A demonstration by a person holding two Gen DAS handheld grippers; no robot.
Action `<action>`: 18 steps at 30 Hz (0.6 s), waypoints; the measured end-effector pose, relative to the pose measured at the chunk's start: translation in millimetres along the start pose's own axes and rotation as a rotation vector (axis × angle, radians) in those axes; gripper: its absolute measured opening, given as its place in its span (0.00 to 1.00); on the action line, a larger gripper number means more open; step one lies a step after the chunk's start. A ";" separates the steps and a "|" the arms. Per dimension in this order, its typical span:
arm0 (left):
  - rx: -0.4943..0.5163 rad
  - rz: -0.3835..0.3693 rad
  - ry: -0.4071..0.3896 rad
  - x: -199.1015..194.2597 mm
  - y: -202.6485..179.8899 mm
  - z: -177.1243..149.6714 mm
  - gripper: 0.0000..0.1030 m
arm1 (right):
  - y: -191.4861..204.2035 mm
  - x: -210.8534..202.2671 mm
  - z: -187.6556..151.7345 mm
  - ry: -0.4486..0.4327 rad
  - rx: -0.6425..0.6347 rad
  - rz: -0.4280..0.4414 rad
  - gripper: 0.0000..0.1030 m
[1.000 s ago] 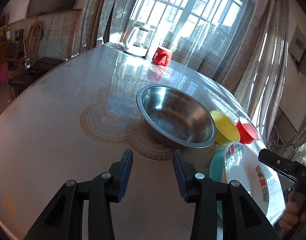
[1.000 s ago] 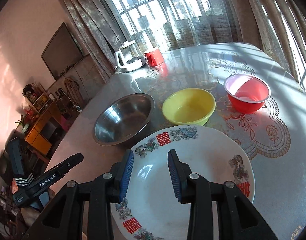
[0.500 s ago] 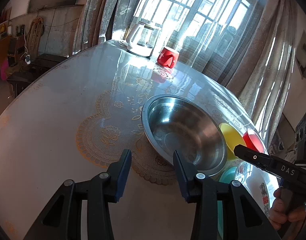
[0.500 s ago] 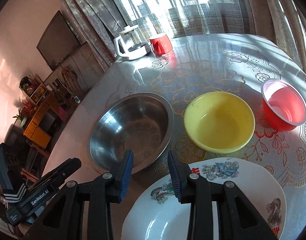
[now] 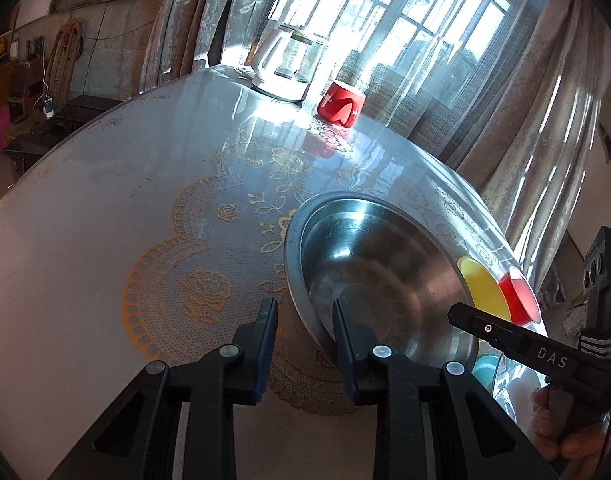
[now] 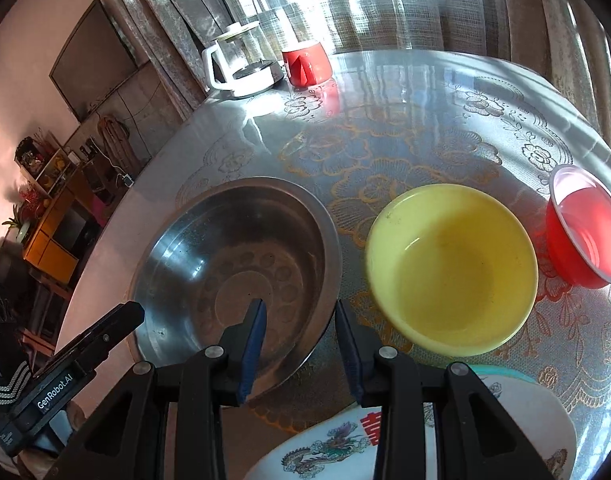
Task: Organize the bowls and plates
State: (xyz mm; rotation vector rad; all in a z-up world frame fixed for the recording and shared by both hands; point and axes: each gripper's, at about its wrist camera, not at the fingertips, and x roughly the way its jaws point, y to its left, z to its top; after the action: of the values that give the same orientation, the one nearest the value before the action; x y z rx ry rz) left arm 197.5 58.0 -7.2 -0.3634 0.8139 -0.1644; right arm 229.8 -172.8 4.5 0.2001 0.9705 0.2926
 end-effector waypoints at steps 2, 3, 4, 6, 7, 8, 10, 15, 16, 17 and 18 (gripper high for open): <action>0.012 -0.014 -0.007 -0.5 -2.1 -0.8 0.20 | 3.4 5.0 0.4 0.007 -0.020 -0.019 0.35; 0.023 -0.006 -0.010 -1.1 -3.9 -1.5 0.20 | 5.8 7.1 0.3 0.008 -0.035 -0.025 0.35; 0.032 -0.004 -0.013 -1.8 -4.5 -2.3 0.20 | 8.3 8.6 0.0 0.009 -0.051 -0.039 0.35; 0.029 -0.001 -0.016 -4.1 -1.9 -4.6 0.20 | 13.2 9.2 -1.3 0.000 -0.084 -0.065 0.35; 0.028 0.004 -0.018 -5.9 -0.6 -5.7 0.20 | 15.0 9.2 -1.9 -0.004 -0.094 -0.066 0.35; 0.028 0.007 -0.021 -7.9 1.0 -6.6 0.20 | 16.3 8.9 -3.1 -0.004 -0.101 -0.058 0.35; 0.021 0.009 -0.022 -12.3 3.8 -9.1 0.20 | 18.8 8.8 -4.8 -0.001 -0.114 -0.049 0.34; 0.021 0.033 -0.017 -26.1 8.3 -20.9 0.22 | 26.0 4.4 -11.7 -0.002 -0.122 -0.016 0.33; 0.018 0.035 -0.017 -29.3 9.5 -23.7 0.23 | 27.9 3.4 -12.6 -0.002 -0.124 -0.008 0.33; 0.012 0.034 -0.017 -32.6 11.2 -26.5 0.23 | 29.9 2.1 -14.1 -0.001 -0.124 0.000 0.33; 0.006 0.035 -0.018 -36.1 12.9 -29.4 0.24 | 31.5 0.3 -15.1 -0.002 -0.126 0.009 0.33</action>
State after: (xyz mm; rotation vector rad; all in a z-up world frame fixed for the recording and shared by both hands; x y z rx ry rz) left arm 151.5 72.7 -6.1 -0.3444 0.8017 -0.1311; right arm 212.5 -142.4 5.2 0.0901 0.9462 0.3603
